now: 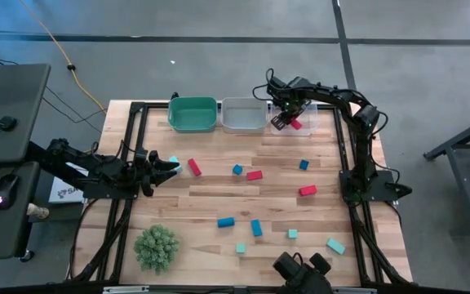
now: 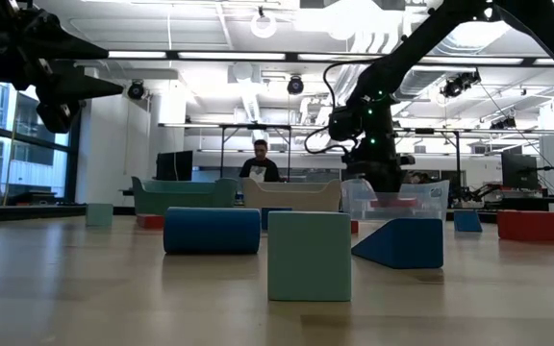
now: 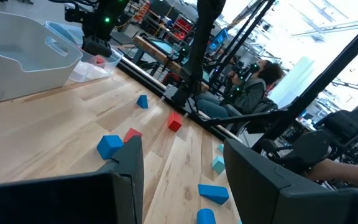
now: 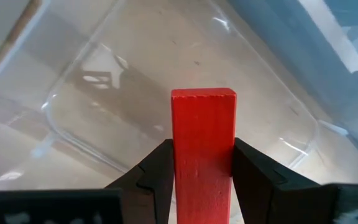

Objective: Sort & place blocks by color
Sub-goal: Put the orange block into the transparent bin, then put the light blue block into the green bin

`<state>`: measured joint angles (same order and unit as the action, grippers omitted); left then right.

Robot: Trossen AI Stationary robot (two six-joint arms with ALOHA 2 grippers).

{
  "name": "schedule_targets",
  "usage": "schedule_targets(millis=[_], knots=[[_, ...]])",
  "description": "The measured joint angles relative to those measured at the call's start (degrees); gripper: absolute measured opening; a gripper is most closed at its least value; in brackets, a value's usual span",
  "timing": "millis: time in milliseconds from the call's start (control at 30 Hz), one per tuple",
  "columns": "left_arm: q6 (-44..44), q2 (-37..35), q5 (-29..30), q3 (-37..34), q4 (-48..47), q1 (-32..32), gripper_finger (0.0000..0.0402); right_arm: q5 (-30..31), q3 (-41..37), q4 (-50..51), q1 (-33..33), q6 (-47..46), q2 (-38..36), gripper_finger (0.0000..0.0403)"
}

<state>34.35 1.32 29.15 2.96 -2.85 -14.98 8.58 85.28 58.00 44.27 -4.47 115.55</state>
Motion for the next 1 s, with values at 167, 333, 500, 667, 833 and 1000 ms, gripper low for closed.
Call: schedule_targets(millis=[167, 333, 500, 667, 833, 1000], knots=[[0.0, 0.0, 0.0, 0.0, 0.0, 0.0, 0.0147, -0.2, 0.0, 0.0, 0.0, 0.0, 0.0, 0.0122], [0.0, 0.0, 0.0, 0.0, 0.0, 0.0, 0.0147, -0.2, 0.0, 0.0, 0.0, 0.5, 0.0, 0.014], [0.0, 0.0, 0.0, 0.0, 0.0, 0.0, 0.0147, -0.2, 0.0, 0.0, 0.0, 0.4, 0.0, 0.0161], [1.2, 0.0, 0.0, 0.0, 0.1, 0.0, 0.0147, -0.2, 0.2, 0.4, 0.0, 0.4, 0.0, 0.0165], [8.1, 0.0, 0.4, 0.0, 1.4, 0.0, 0.0147, 0.0, 1.7, 3.9, -0.1, -1.3, -0.6, 0.0165], [10.7, 0.0, 2.2, 0.0, 4.8, 0.0, 0.0147, -0.3, 5.0, 8.4, -0.1, -3.2, -0.6, 0.0165]])
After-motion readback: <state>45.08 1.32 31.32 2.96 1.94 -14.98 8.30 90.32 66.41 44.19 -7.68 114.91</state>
